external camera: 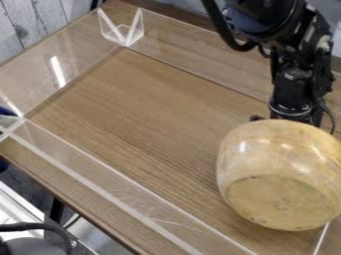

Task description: Put the green block in the brown bowl

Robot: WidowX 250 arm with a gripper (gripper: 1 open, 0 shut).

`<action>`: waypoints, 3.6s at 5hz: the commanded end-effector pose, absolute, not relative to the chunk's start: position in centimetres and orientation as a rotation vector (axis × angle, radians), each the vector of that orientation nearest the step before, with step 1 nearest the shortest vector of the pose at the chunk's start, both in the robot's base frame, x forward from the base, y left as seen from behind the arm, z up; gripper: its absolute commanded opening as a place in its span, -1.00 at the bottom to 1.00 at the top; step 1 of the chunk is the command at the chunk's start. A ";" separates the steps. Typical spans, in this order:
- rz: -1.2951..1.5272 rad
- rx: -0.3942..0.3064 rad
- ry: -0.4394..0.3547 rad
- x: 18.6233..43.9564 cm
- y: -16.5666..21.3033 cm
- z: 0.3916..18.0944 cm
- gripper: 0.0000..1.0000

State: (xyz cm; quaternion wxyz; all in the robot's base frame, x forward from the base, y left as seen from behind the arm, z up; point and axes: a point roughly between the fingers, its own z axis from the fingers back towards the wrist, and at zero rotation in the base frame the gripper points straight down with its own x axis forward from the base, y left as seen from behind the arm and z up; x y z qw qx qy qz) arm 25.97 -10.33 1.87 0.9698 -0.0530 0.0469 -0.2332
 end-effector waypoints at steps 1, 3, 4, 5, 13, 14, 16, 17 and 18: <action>-0.468 -0.093 0.096 26.1 -9.9 2.0 -1.00; -0.474 -0.086 0.100 26.3 -9.7 2.0 -1.00; -0.477 -0.083 0.102 26.5 -9.7 2.0 -1.00; -0.479 -0.081 0.106 26.8 -9.6 2.0 -1.00; -0.506 -0.088 0.001 24.9 -11.0 7.1 -1.00; -0.522 -0.094 0.001 24.3 -11.5 7.2 -1.00; -0.542 -0.101 0.010 23.8 -12.0 6.7 -1.00; -0.550 -0.105 0.015 23.7 -12.3 6.4 -1.00; -0.558 -0.109 0.017 23.5 -12.5 6.3 -1.00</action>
